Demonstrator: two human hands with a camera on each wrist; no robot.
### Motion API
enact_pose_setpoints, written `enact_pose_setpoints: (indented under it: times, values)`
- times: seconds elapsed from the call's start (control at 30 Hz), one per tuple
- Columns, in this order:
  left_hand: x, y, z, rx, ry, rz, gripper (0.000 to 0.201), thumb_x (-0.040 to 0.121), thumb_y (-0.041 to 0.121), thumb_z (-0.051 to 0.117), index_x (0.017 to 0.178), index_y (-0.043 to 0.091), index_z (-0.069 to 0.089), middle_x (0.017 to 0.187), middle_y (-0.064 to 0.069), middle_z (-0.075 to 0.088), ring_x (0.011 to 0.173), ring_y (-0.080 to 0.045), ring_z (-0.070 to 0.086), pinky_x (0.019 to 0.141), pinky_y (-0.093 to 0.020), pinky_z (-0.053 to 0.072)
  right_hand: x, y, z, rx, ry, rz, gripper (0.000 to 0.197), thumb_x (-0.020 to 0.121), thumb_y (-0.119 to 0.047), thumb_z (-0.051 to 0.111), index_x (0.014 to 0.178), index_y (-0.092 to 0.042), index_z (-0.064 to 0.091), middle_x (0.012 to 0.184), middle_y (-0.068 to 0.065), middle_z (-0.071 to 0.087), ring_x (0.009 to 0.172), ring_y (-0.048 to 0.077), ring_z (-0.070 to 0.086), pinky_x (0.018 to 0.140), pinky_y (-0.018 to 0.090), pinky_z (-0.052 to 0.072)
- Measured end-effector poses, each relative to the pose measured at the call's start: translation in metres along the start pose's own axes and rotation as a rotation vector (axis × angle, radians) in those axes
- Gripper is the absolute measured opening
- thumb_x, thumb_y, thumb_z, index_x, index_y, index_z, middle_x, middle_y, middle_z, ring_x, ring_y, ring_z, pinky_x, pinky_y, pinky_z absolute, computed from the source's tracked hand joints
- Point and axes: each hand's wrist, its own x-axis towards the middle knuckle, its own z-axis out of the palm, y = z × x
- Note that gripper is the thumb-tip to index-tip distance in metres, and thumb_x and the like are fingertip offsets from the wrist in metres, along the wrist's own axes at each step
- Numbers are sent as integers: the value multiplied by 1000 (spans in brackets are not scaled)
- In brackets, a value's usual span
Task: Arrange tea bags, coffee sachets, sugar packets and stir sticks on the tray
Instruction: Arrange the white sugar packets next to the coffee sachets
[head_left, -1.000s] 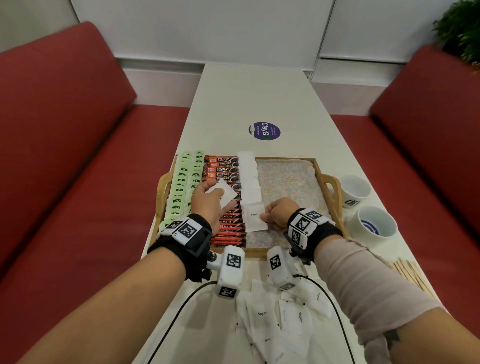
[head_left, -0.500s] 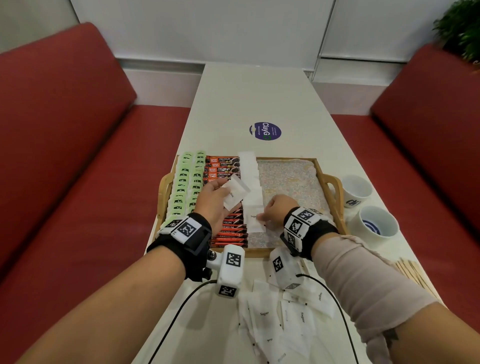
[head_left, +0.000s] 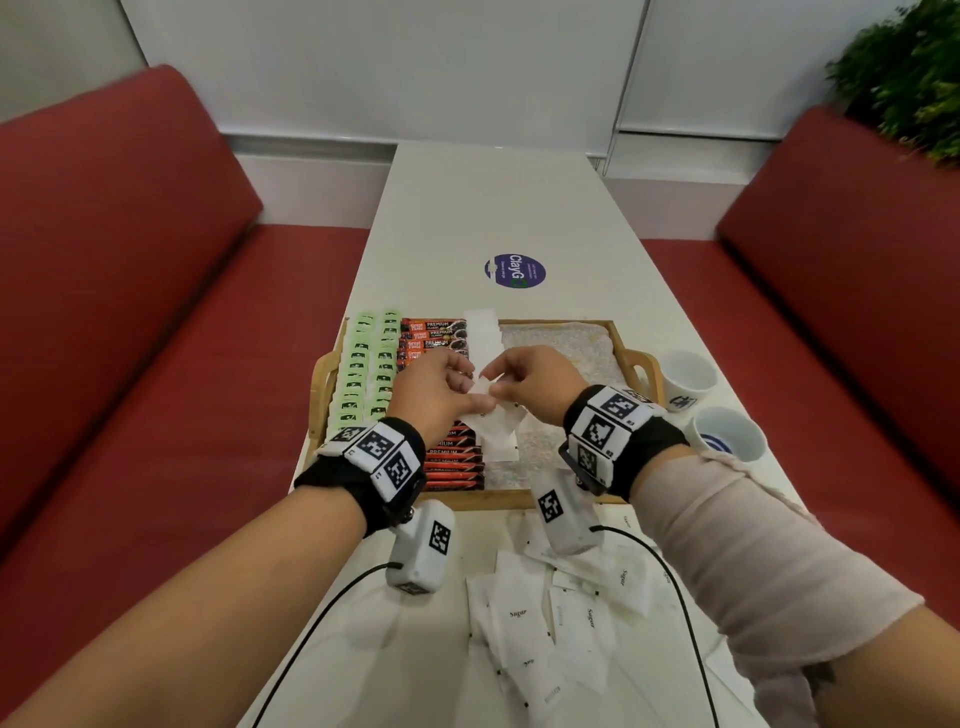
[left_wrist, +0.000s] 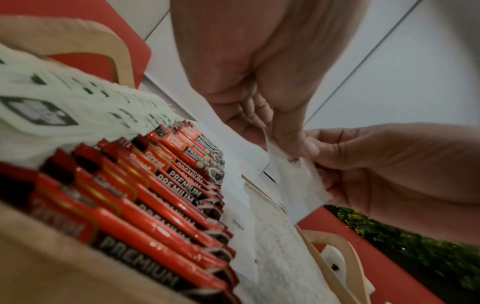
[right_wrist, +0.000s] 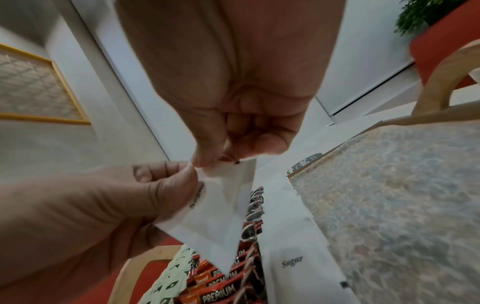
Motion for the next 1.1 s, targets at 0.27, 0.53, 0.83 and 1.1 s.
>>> enact_pose_setpoints:
  times: [0.27,0.53,0.83,1.1]
  values:
    - [8,2,7,-24,57,7,23,79,5,73,95,15,59,87,2,68,81,-12,64,75,-22,52,-2,23,4,168,50,258,23,87,-3,63,72,-16,50,64,4,55,51,14,52,47,23,46]
    - [10,-15,7,113,40,-3,22,86,-2,58,97,17,59,92,5,64,79,-1,56,66,-7,38,-2,35,26,248,-34,490,21,89,3,58,84,-14,47,62,5,54,45,15,51,37,20,45]
    - [10,-23,7,122,32,-9,23,87,-1,57,101,16,60,90,10,62,80,0,55,67,-6,38,4,37,30,207,-66,564,18,90,1,56,88,-13,46,61,11,54,48,20,50,46,30,46]
    - [8,-25,6,128,28,-6,23,86,-2,59,99,17,61,92,6,64,80,-2,57,67,-5,38,2,33,35,411,4,661,17,94,4,40,95,-13,40,36,5,52,28,15,39,34,15,33]
